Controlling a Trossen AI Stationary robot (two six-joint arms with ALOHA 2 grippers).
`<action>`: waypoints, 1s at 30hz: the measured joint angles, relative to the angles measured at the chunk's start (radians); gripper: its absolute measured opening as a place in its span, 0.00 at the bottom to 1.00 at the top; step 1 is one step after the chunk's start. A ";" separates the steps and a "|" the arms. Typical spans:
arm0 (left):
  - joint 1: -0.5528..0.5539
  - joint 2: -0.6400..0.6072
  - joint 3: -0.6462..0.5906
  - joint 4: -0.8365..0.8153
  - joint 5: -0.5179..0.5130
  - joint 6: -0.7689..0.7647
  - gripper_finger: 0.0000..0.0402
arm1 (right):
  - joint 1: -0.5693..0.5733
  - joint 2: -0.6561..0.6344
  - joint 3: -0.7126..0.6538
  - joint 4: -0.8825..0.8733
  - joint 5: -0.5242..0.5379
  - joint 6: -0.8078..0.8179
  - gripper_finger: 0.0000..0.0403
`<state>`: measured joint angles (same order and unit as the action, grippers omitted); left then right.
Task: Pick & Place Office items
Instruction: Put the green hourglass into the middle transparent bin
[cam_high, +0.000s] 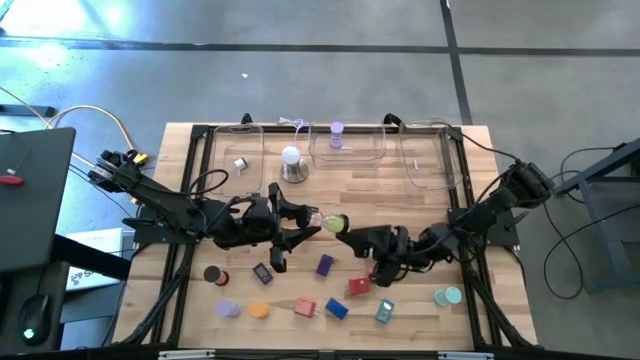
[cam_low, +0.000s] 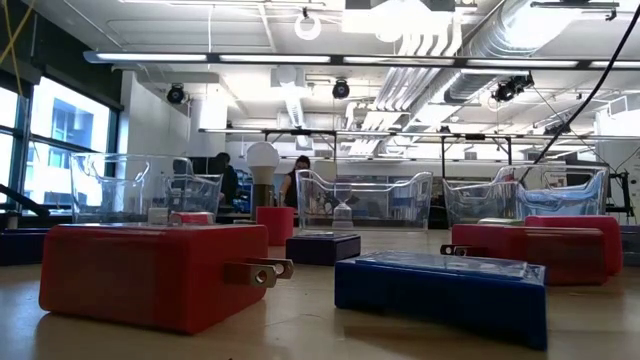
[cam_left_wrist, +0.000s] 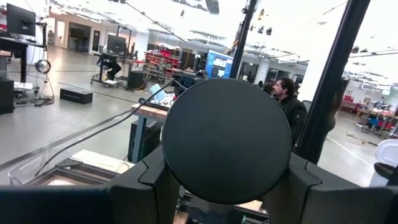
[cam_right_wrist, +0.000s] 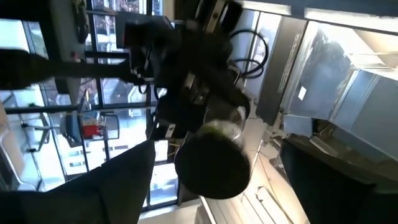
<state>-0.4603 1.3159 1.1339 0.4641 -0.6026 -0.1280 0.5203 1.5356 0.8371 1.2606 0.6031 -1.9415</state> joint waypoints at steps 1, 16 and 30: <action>0.000 0.000 0.000 0.000 0.000 0.000 0.42 | -0.009 0.000 0.000 0.000 -0.014 0.000 0.83; 0.000 0.000 0.000 -0.015 0.002 0.000 0.42 | -0.103 0.000 0.000 -0.020 -0.237 -0.061 0.83; 0.000 0.005 0.000 -0.022 0.001 0.003 0.42 | -0.124 0.000 0.000 -0.003 -0.239 -0.010 0.83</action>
<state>-0.4603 1.3214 1.1342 0.4425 -0.6018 -0.1248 0.3966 1.5356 0.8371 1.2574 0.3645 -1.9513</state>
